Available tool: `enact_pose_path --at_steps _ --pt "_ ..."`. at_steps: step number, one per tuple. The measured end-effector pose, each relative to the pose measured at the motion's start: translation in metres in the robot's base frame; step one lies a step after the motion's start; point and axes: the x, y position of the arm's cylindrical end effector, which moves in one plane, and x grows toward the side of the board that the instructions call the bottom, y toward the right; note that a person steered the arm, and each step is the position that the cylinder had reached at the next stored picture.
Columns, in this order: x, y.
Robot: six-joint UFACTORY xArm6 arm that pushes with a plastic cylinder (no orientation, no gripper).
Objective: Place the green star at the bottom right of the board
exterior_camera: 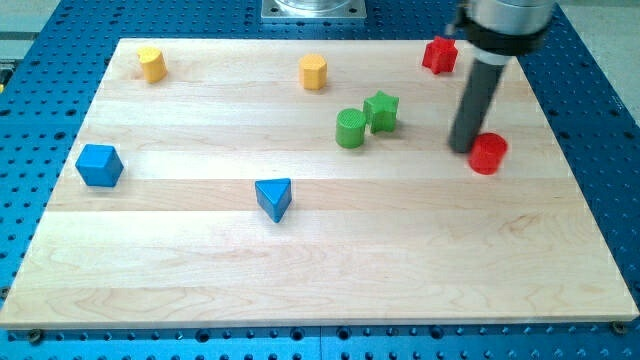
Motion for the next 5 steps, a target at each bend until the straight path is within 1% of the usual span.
enact_pose_path --at_steps 1,3,5 --pt "0.0 -0.033" --pt "-0.001 -0.076" --pt "-0.001 -0.096"
